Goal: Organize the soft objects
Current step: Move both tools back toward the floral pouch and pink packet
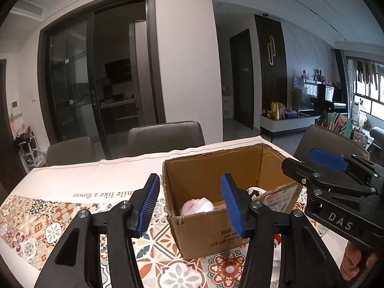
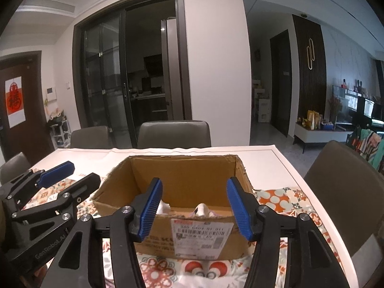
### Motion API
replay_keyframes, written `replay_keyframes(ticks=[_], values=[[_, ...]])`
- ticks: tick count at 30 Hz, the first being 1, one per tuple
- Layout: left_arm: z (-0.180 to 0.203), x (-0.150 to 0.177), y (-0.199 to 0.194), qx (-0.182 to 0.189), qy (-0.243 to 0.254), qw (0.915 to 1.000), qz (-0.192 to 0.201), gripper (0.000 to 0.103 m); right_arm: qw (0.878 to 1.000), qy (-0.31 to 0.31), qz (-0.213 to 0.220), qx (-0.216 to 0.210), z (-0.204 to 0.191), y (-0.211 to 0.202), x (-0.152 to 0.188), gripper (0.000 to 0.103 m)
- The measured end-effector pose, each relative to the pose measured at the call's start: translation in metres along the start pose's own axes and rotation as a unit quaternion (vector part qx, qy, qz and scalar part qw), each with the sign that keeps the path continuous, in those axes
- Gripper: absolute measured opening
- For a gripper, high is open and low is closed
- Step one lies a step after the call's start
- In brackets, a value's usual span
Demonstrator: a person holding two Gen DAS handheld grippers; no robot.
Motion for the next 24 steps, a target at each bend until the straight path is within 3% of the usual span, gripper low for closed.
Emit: replay_keyframes(ticks=[24], values=[[0.017, 0.025, -0.078, -0.008, -0.008, 0.9998, 0.014, 0.059, 1.000, 0.017, 0.017, 0.000, 0.006, -0.081, 0.027, 0.060]])
Point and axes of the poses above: each gripper's, at about its wrist camera, not at the fingertips, and y roughly the way its jaws point, z to its right, x to its underside, the point moved 2 cm from there along y, roughly the way its jaws point, and after that the axes turned 14 degrees about x, right-handed, at the moved point
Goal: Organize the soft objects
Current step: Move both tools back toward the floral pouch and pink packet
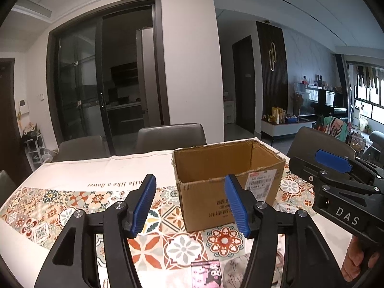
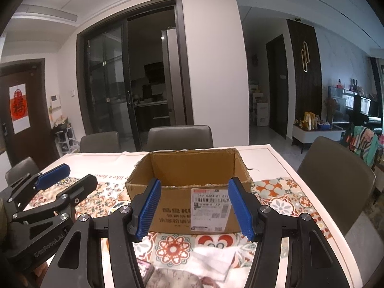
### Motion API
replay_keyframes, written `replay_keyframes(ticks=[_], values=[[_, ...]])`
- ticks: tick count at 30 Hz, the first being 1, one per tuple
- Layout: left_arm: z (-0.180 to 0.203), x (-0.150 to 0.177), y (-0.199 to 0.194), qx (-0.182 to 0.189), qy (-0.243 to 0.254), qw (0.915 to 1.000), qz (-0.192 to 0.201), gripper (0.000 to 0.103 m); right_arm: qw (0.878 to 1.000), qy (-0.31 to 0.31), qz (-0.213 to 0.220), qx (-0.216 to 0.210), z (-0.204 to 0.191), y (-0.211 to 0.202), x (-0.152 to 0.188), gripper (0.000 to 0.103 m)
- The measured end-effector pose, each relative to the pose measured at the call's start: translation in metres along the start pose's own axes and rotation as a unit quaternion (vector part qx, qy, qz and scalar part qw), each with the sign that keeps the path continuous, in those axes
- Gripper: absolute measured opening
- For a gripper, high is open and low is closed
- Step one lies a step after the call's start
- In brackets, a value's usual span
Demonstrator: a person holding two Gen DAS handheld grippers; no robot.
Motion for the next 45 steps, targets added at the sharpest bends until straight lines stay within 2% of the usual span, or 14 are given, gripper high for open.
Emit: replay_keyframes(ticks=[14, 20, 33, 45], values=[[0.007, 0.038, -0.020, -0.012, 0.001, 0.9995, -0.028, 0.061, 1.000, 0.002, -0.004, 0.030, 0.007, -0.024, 0.027, 0.060], [0.011, 0.058, -0.026, -0.023, 0.002, 0.9991, -0.037, 0.064, 0.999, -0.001, -0.025, 0.031, 0.009, -0.025, 0.042, 0.060], [0.014, 0.101, -0.018, 0.005, -0.040, 0.9944, -0.098, 0.065, 0.997, 0.005, -0.070, 0.041, 0.018, -0.023, 0.082, 0.060], [0.013, 0.127, 0.000, 0.002, -0.046, 0.9899, -0.134, 0.069, 0.992, -0.012, -0.115, 0.054, 0.020, -0.006, 0.110, 0.060]])
Point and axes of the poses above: each gripper's, at about its wrist camera, not at the fingertips, and y roughly the way its jaws point, z to its right, x to its underside, the point moved 2 cm from there along y, roughly the way its jaws point, and after that the axes turned 14 degrees about x, right-handed, at the moved point
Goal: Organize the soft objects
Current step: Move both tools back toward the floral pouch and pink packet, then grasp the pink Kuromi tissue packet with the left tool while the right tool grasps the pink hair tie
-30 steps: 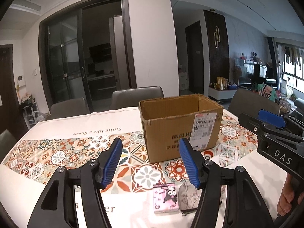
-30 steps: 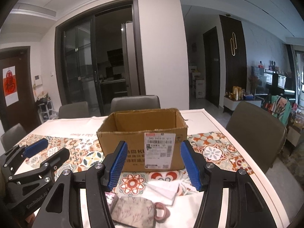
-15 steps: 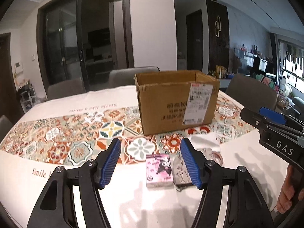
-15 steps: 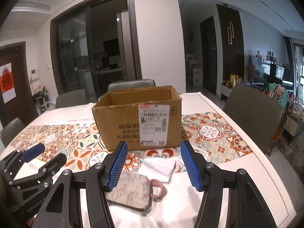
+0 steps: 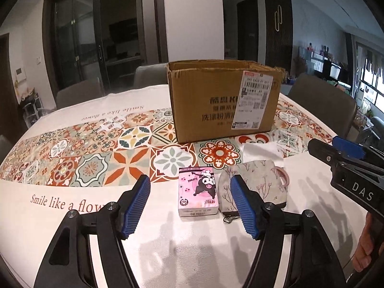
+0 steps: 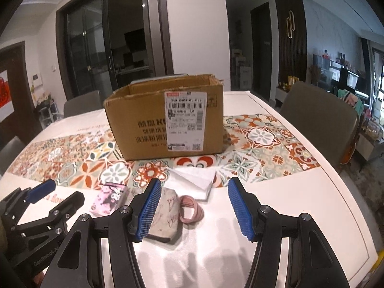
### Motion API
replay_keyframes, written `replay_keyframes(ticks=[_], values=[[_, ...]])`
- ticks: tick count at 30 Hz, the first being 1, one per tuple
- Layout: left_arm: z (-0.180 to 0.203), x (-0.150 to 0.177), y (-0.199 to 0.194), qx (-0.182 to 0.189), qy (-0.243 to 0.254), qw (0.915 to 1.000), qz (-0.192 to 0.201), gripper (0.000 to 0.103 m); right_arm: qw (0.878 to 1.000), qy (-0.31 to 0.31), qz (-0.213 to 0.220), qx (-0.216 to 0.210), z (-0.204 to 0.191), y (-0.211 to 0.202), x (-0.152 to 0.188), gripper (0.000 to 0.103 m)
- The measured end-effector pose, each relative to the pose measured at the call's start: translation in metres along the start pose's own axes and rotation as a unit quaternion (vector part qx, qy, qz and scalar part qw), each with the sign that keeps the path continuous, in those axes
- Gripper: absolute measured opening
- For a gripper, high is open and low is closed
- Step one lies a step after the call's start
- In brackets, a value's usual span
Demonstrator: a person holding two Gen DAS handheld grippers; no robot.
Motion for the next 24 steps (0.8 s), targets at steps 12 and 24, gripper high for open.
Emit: replay_keyframes(ticks=[12, 24], values=[[-0.005, 0.014, 0.030, 0.008, -0.016, 0.9992, -0.036, 0.071, 0.999, -0.002, -0.039, 0.009, 0.001, 0.030, 0.012, 0.060], [-0.009, 0.020, 0.053, 0.008, -0.021, 0.9978, -0.062, 0.072, 0.997, -0.002, -0.080, 0.003, -0.001, 0.061, 0.025, 0.059]])
Point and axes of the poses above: each gripper's, at about its wrist camera, not at the fingertips, and y roughly the way its jaws point, z to its right, x to its underside, the point moved 2 cm from there along y, roughly the way its jaws point, and after that the axes turned 14 degrees about x, right-handed, at the moved point
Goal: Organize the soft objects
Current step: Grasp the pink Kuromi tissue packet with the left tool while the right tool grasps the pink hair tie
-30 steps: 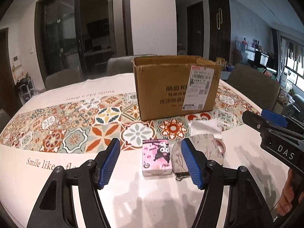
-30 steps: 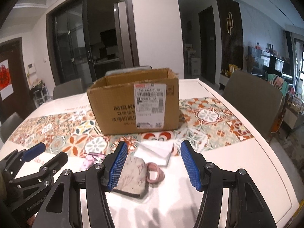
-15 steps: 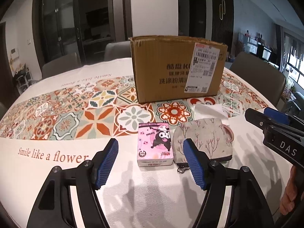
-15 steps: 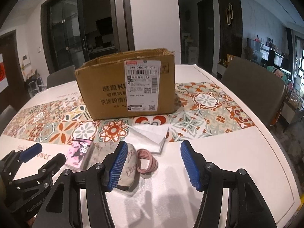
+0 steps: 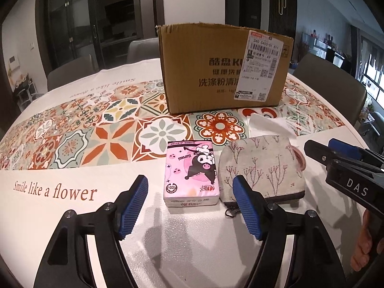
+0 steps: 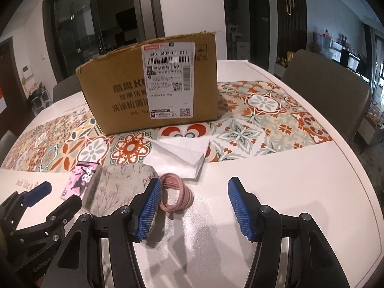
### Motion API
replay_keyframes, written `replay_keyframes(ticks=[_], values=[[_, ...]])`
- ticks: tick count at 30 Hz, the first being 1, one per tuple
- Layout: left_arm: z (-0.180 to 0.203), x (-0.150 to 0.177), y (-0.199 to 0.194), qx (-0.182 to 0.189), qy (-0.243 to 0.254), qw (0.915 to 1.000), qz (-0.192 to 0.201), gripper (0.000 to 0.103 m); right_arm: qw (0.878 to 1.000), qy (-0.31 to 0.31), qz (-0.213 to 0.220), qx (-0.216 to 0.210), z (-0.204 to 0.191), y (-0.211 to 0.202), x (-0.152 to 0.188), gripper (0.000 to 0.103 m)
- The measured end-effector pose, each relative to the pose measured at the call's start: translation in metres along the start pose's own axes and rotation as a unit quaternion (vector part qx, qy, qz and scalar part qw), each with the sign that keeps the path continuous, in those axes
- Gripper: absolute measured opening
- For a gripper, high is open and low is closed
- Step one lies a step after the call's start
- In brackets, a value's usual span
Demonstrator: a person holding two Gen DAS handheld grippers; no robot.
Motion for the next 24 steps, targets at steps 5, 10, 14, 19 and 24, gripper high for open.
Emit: replay_keyframes(ticks=[5, 10, 14, 19, 24], values=[[-0.002, 0.000, 0.008, -0.001, 0.000, 1.0000, -0.006, 0.072, 1.000, -0.007, -0.016, -0.001, -0.004, 0.014, 0.001, 0.059], [-0.004, 0.000, 0.017, 0.000, -0.005, 0.9999, -0.015, 0.072, 0.999, -0.008, -0.034, -0.003, -0.006, 0.026, 0.004, 0.054], [-0.008, 0.000, 0.021, 0.008, -0.015, 0.9996, -0.024, 0.072, 0.999, -0.015, -0.040, -0.001, -0.009, 0.031, 0.005, 0.046], [-0.013, 0.001, 0.026, 0.009, -0.027, 0.9989, -0.036, 0.064, 0.999, -0.022, -0.049, -0.006, -0.015, 0.035, 0.007, 0.032], [-0.013, 0.002, 0.024, 0.014, -0.030, 0.9988, -0.036, 0.052, 0.998, -0.025, -0.051, -0.010, -0.018, 0.034, 0.009, 0.016]])
Point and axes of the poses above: each gripper's, at about its wrist camera, not at the fingertips, and y roughly the way its jaws point, z to its right, x to its underside, the point moved 2 cm from there along y, roughly the way its jaws point, and after that the axes turned 14 degrees about x, right-handed, at the moved point
